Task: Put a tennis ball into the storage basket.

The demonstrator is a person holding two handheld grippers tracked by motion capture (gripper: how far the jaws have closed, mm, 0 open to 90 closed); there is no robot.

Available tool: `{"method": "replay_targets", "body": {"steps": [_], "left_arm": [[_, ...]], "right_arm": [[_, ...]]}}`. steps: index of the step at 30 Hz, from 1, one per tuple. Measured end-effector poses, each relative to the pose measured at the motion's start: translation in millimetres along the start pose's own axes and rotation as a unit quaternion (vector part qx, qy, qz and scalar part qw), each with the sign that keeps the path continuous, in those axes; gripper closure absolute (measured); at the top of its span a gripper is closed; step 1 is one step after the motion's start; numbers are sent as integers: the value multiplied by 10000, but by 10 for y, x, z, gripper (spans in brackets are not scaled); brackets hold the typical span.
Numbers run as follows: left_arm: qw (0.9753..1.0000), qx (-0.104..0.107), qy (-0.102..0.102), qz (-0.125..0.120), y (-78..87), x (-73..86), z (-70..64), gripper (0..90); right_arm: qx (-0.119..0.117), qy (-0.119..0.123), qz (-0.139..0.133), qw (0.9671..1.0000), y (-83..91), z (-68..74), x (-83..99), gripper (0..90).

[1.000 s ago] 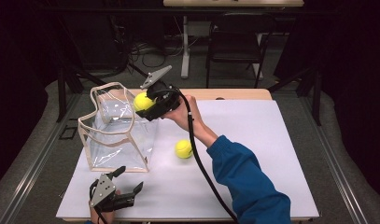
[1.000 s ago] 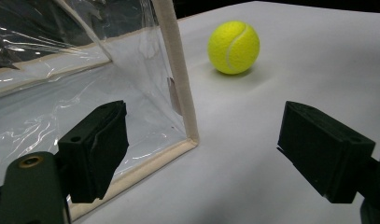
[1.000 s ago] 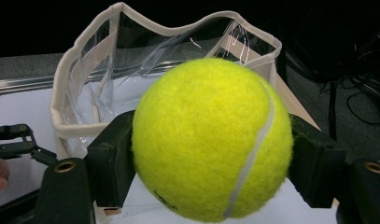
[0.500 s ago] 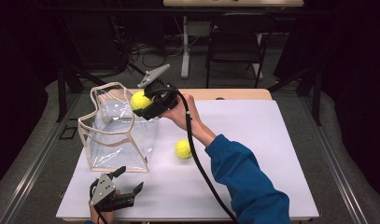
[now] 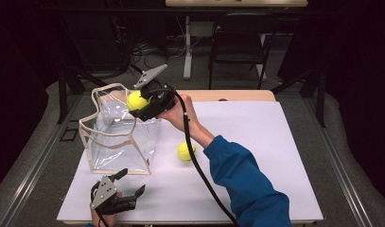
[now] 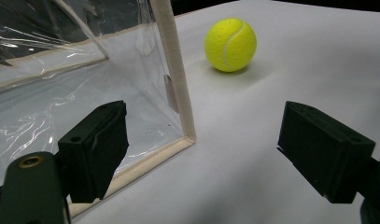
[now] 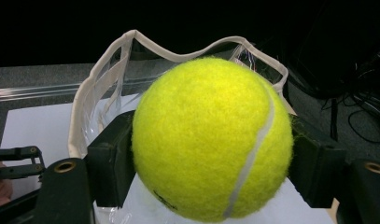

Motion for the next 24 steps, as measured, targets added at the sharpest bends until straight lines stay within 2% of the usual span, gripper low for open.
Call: {"method": "replay_targets", "body": {"steps": [15, 24], "left_arm": [[10000, -31, -16, 1, 6, -2, 0, 160], [10000, -13, -21, 9, 3, -1, -1, 160]], "right_arm": [[-48, 91, -203, 9997, -55, 151, -123, 262], [-109, 156, -213, 9996, -101, 232, -159, 262]]}}
Point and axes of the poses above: each handheld gripper's, and its own axes: y roughly backward along the jaws, x roughly out of its underside, z roughly to its left, the point moved 6 cm from there along -y, roughly forward along the jaws, and after that the axes turned 9 degrees about x, right-handed, at the moved point
